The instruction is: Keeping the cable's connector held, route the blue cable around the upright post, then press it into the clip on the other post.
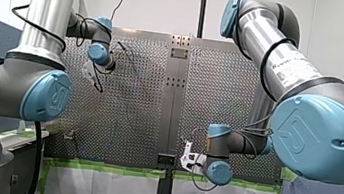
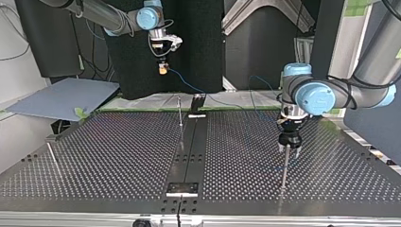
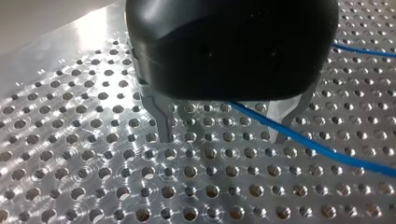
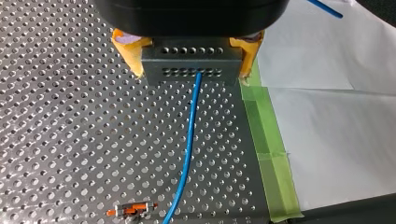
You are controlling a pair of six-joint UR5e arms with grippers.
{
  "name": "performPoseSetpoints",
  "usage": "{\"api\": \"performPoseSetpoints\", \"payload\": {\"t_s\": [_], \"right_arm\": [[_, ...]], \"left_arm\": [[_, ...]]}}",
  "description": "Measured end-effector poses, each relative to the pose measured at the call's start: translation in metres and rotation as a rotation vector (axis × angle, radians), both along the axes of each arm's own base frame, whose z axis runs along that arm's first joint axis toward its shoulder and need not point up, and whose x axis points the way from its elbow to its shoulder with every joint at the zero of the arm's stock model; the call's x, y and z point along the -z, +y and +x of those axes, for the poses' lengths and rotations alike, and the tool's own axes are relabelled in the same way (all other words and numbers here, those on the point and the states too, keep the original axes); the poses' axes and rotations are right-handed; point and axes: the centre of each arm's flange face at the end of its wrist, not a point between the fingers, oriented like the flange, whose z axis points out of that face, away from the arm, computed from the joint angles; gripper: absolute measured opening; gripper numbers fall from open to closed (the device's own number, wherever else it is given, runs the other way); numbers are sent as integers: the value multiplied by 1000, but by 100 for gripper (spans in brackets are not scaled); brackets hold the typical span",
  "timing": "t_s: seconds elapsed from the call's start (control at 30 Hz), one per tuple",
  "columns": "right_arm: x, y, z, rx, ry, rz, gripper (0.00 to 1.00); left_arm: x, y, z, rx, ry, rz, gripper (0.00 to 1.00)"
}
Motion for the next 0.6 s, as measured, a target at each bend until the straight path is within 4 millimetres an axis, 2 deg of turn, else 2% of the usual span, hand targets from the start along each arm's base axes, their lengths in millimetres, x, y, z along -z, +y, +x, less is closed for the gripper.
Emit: {"api": "performPoseSetpoints", "payload": {"t_s": [0.6], "right_arm": [[0,0,0,0,-1,-1,0]], "left_arm": [[3,5,-2,-5,23,-141,100]]}}
